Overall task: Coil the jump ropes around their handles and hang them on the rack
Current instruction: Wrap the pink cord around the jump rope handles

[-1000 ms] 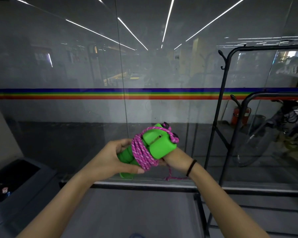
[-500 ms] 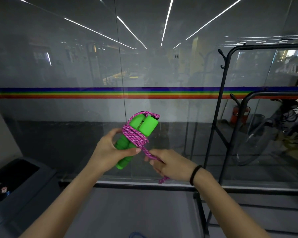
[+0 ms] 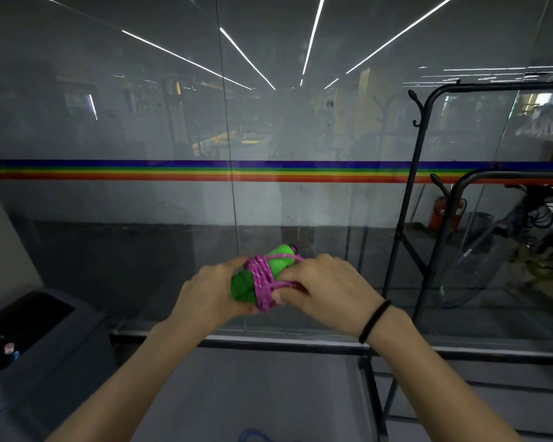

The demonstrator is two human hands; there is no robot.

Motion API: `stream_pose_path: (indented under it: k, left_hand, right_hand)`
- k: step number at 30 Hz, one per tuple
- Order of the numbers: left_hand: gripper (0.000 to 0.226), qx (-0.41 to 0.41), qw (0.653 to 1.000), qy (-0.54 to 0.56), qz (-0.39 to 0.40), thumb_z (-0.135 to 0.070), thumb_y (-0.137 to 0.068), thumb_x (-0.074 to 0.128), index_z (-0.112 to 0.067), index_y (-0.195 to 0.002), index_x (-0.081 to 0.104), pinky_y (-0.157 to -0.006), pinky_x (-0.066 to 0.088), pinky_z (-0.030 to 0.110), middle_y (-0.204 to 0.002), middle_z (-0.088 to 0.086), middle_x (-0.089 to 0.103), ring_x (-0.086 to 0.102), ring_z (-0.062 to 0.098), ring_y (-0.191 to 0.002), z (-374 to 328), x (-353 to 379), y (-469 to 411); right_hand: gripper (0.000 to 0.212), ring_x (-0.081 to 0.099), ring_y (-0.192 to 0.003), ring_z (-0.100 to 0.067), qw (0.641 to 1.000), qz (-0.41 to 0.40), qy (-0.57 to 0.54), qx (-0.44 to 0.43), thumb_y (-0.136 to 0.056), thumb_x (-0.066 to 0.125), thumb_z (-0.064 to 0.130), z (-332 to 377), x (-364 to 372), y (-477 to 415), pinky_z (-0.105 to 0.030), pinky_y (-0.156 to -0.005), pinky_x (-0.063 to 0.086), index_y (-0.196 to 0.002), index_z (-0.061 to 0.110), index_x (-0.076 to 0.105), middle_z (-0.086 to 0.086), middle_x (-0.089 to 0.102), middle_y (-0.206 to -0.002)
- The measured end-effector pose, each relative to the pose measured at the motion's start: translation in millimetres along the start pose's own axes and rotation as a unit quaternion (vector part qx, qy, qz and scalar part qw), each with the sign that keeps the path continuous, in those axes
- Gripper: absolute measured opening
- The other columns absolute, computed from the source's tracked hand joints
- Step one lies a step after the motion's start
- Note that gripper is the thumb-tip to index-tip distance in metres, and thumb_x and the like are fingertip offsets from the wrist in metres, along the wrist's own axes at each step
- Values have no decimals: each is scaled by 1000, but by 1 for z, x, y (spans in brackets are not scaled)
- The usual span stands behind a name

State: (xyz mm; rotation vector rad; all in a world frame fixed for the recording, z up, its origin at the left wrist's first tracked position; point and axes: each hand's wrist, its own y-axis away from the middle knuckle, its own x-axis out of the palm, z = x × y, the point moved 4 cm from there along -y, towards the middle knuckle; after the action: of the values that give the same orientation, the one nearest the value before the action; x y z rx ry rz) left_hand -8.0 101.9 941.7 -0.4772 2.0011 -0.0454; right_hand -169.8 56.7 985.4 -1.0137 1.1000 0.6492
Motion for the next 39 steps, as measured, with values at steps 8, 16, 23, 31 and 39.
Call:
stream_pose_path:
  k: [8,16,23,31,39]
  left_hand:
    - [41,112,975,21,191,-31,-60,83,-56,-69,52,-55,39,10,-63,-35,58,54,-14,-59,-17,12,20]
    - [43,145,956,93,238,-15,-57,80,-45,-78,59,-59,46,18,-69,-22,63,55,-6,-62,-23,9,28]
    - [53,133,953,137,233,-17,-50,90,-20,-96,63,-70,51,19,-88,-14,69,62,-4,-77,-24,13,31]
    - [73,123,954,169,215,-27,-57,88,-37,-120,52,-91,46,14,-112,-25,64,60,-8,-102,-27,18,30]
    - [85,116,976,98,155,-50,-58,82,-45,-130,38,-94,46,19,-117,-25,61,56,-12,-105,-13,30,26]
  right_hand:
    - [20,42,-47,-10,950,90,-296,-48,-83,66,31,-8,10,-24,-28,-52,36,-81,11,70,-8,55,-51]
    - [11,48,-50,-5,866,158,-473,3,-88,60,20,-25,33,-32,-12,-47,38,-82,16,69,-11,63,-73]
    - [8,63,-71,1,839,134,-526,40,-85,62,14,-34,41,-34,-10,-70,46,-83,16,70,9,70,-76]
    - [6,45,-43,0,838,114,-532,40,-86,61,10,-39,25,-35,-10,-43,36,-87,16,62,3,56,-66]
    - [13,53,-50,-3,789,140,-591,92,-83,62,2,-38,21,-38,-12,-49,45,-93,8,66,6,63,-62]
